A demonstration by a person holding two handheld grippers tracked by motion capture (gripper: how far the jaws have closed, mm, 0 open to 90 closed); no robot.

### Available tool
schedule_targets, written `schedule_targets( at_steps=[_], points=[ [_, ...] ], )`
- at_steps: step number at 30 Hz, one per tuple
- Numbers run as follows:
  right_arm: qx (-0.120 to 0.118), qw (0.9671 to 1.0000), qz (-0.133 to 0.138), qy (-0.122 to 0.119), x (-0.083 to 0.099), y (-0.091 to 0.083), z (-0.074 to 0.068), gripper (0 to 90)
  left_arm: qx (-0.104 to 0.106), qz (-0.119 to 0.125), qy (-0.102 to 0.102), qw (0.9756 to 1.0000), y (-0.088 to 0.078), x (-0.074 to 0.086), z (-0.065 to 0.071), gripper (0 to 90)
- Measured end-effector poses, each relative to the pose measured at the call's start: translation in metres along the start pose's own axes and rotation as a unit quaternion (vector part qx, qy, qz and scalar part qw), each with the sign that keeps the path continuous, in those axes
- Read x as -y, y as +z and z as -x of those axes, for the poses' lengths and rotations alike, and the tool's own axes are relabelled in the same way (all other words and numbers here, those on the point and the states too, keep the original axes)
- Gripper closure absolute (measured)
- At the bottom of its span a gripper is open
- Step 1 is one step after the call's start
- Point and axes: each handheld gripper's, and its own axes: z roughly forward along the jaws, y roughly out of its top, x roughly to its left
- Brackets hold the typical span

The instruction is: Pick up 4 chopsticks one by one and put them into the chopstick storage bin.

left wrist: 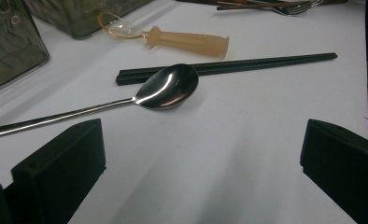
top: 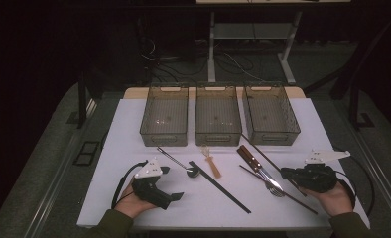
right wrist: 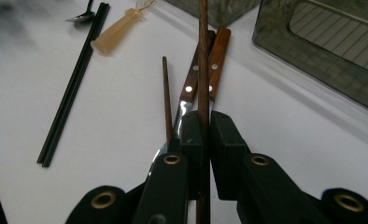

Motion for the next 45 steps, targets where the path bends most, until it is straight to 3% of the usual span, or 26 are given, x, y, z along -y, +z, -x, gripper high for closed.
schedule_targets(
  at_steps=[45],
  points=[
    [-0.027, 0.9984, 0.049, -0.009, -0.076, 0.054, -0.03, 83.7, 0.006, 0.0, -0.008, 0.9999, 0.0, 0.0, 0.001, 0.0]
  ],
)
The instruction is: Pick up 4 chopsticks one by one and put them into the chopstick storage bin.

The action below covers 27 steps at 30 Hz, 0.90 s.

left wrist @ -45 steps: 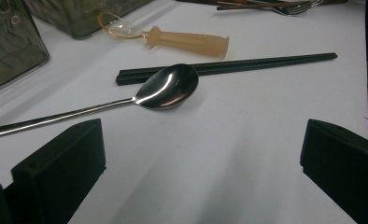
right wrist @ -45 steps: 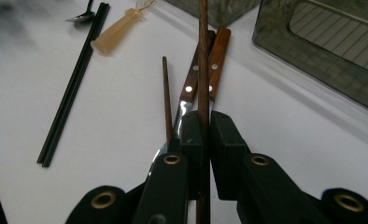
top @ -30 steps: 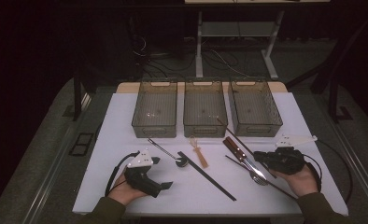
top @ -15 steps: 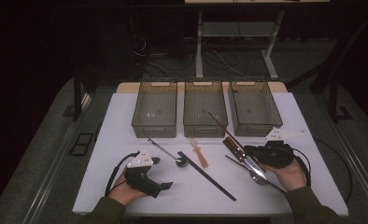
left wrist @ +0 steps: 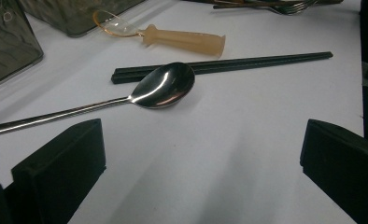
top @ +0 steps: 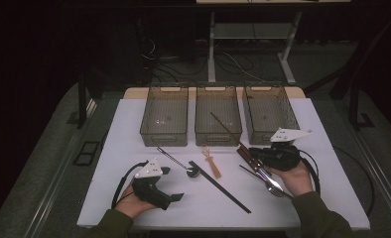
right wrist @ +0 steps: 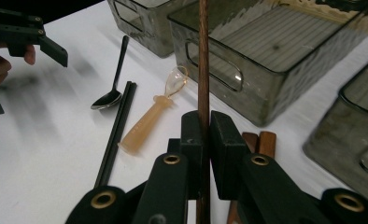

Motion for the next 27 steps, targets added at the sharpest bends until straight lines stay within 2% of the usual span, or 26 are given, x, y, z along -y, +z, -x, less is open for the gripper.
schedule_targets(
  at_steps=[8, 10, 11, 16, 22, 27],
  points=[
    [-0.004, 1.0, 0.0, 0.003, -0.015, 0.015, -0.005, 83.7, -0.004, 0.002, 0.006, 1.0, -0.001, 0.0, -0.002, 0.0],
    [-0.002, 1.0, -0.001, 0.001, -0.019, 0.02, -0.007, 83.7, -0.003, 0.003, 0.002, 1.0, -0.001, 0.0, -0.001, 0.0],
    [0.0, 1.0, -0.002, 0.001, -0.021, 0.023, -0.008, 83.7, -0.003, 0.004, 0.007, 1.0, -0.001, 0.0, -0.001, 0.0],
    [0.001, 0.9999, -0.001, 0.011, -0.031, 0.034, -0.011, 83.7, -0.003, 0.003, 0.001, 1.0, -0.001, 0.0, 0.0, 0.0],
    [-0.001, 0.9998, 0.008, 0.019, -0.045, 0.049, -0.016, 83.7, -0.002, 0.002, 0.009, 1.0, -0.001, 0.0, -0.001, 0.0],
    [0.0, 0.9996, 0.009, 0.026, -0.056, 0.062, -0.018, 83.7, -0.003, 0.002, 0.004, 1.0, 0.0, 0.0, 0.0, 0.0]
  ],
)
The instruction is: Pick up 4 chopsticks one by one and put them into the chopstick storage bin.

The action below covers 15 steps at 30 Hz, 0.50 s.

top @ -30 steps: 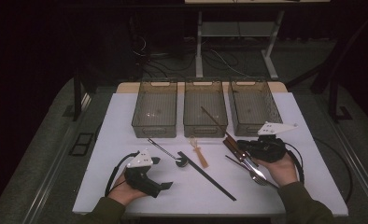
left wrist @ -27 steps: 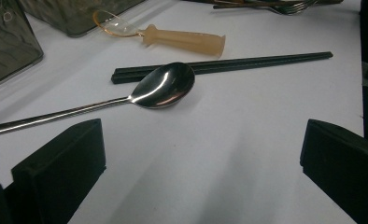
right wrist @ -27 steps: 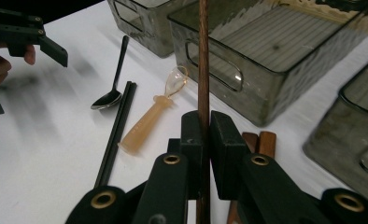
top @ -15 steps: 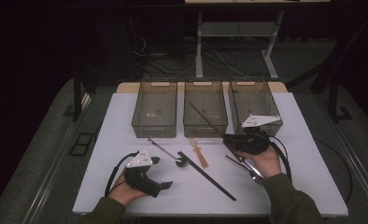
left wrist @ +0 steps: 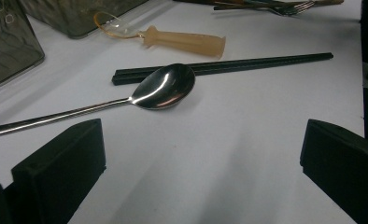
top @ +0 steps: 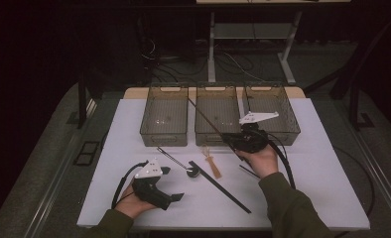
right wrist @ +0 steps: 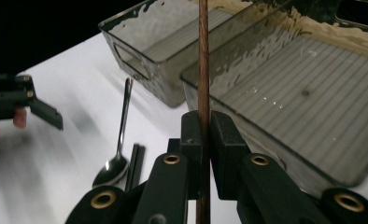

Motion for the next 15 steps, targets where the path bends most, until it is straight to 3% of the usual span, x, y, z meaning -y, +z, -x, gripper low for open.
schedule_targets(
  at_steps=[15],
  points=[
    [0.016, 0.9997, 0.013, 0.012, -0.037, 0.031, -0.008, 83.7, 0.002, -0.001, -0.003, 1.0, 0.001, 0.0, 0.0, 0.0]
  ],
)
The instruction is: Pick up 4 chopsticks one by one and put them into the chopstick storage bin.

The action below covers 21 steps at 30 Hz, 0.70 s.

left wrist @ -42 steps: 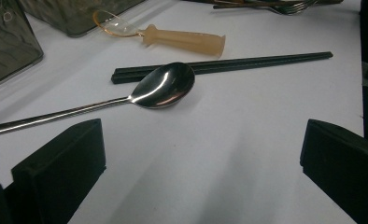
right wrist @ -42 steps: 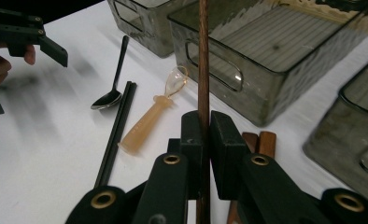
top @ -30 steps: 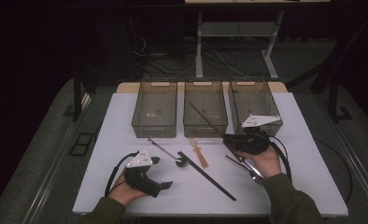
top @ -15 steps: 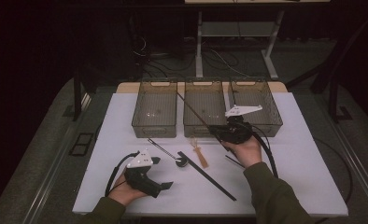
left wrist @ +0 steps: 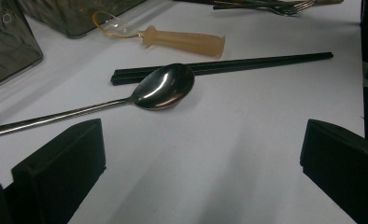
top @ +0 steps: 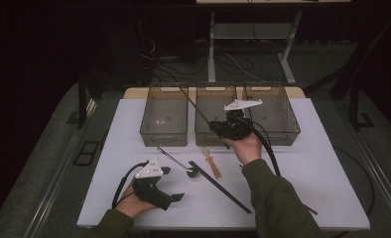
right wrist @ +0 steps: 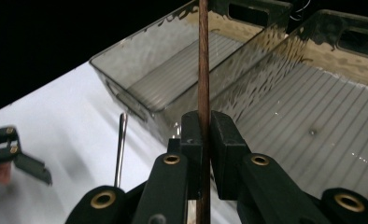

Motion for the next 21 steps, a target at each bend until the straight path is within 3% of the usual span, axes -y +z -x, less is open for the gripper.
schedule_targets(
  at_steps=[8, 9, 21],
  points=[
    [0.008, 0.9999, 0.004, 0.007, -0.022, 0.021, -0.007, 83.7, 0.001, 0.0, 0.008, 1.0, 0.0, -0.001, -0.001, 0.0],
    [0.01, 0.9999, 0.004, 0.006, -0.024, 0.024, -0.009, 83.7, 0.0, -0.004, 0.019, 0.9998, 0.0, -0.001, -0.002, 0.0],
    [0.022, 0.9997, 0.007, 0.008, -0.052, 0.065, -0.021, 83.5, 0.003, 0.001, 0.014, 0.9999, -0.001, -0.001, -0.001, 0.0]
  ],
)
